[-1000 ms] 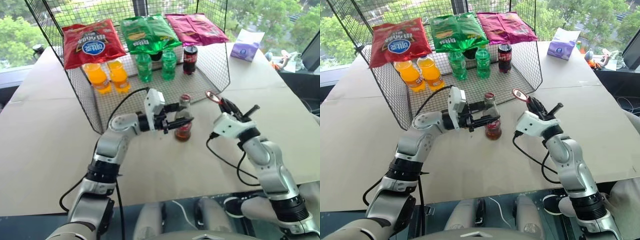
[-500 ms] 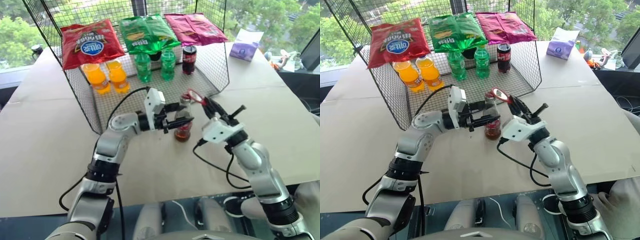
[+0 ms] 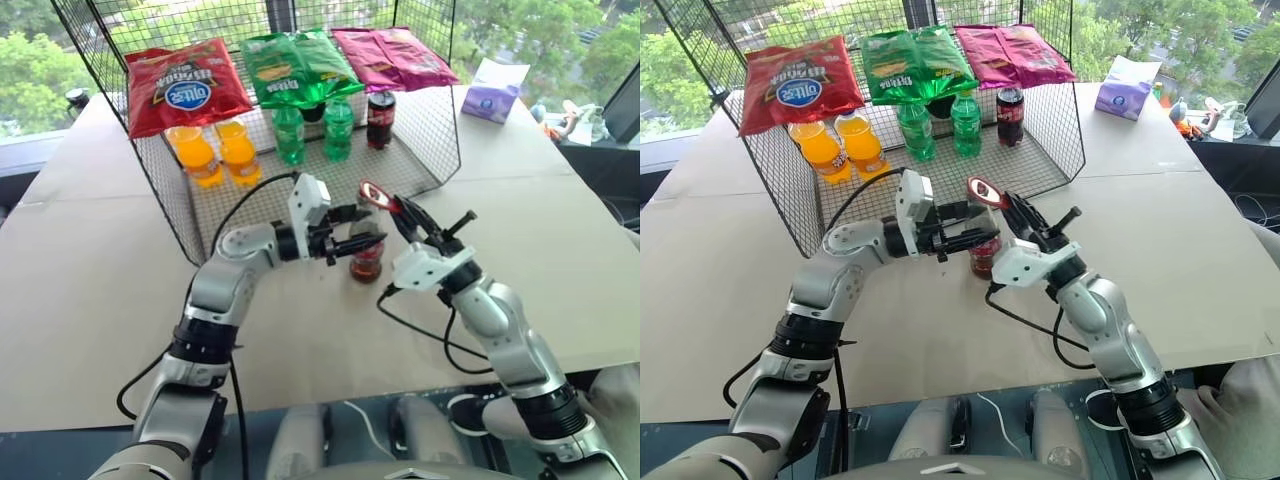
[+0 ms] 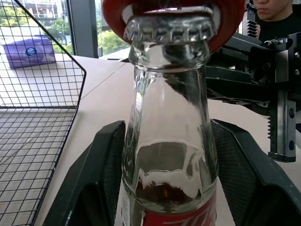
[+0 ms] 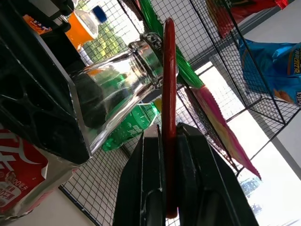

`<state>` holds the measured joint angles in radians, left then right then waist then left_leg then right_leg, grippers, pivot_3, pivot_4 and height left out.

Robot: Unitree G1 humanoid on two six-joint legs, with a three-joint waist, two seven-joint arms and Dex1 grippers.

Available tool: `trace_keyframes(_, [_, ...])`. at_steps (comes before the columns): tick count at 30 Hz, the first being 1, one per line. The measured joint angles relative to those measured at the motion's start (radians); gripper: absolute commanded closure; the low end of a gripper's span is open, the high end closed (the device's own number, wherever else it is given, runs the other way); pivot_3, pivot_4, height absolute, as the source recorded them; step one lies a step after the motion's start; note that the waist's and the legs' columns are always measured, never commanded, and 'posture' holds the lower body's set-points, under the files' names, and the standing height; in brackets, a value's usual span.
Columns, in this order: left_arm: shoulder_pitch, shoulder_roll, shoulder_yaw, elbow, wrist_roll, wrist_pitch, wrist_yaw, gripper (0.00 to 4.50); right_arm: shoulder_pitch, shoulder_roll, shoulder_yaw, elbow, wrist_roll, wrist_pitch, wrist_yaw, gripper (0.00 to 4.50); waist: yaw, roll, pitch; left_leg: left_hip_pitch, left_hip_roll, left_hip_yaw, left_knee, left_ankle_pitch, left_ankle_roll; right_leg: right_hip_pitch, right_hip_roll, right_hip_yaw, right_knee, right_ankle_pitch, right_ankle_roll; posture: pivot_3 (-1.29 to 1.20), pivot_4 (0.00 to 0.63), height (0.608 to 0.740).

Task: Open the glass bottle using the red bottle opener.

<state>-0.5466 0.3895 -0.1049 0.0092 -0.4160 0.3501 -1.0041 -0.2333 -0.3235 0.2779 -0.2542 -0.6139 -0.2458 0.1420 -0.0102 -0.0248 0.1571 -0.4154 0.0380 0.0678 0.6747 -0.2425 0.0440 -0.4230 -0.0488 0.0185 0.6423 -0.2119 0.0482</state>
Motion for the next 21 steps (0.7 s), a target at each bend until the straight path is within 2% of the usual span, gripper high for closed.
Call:
trace_keyframes(8, [0.0, 0.003, -0.002, 0.001, 0.006, -0.008, -0.014, 2.24, -0.02, -0.077, -0.005, -0.029, -0.052, -0.014, 0.024, 4.5, 0.0, 0.0, 0.0, 0.0, 0.0, 0.0, 0.0, 0.0, 0.0, 0.0, 0.0, 0.0, 0.0, 0.0, 0.0, 0.0, 0.15, 0.74])
trace_keyframes(12, [0.0, 0.003, -0.008, 0.001, 0.015, -0.017, -0.02, 2.24, -0.059, -0.182, -0.017, -0.096, -0.049, 0.025, 0.151, 4.5, 0.002, 0.0, 0.0, 0.001, 0.0, 0.0, 0.0, 0.0, 0.0, 0.0, 0.0, 0.0, 0.0, 0.0, 0.0, 0.0, 0.15, 0.74])
trace_keyframes(21, [0.001, -0.007, -0.026, 0.0, 0.022, -0.035, -0.023, 2.24, -0.154, -0.328, -0.051, -0.159, 0.043, 0.05, 0.345, 4.5, 0.029, 0.0, -0.001, 0.001, 0.0, -0.001, 0.0, 0.0, 0.0, 0.002, -0.002, -0.001, -0.001, 0.0, 0.0, 0.0, 0.15, 0.74])
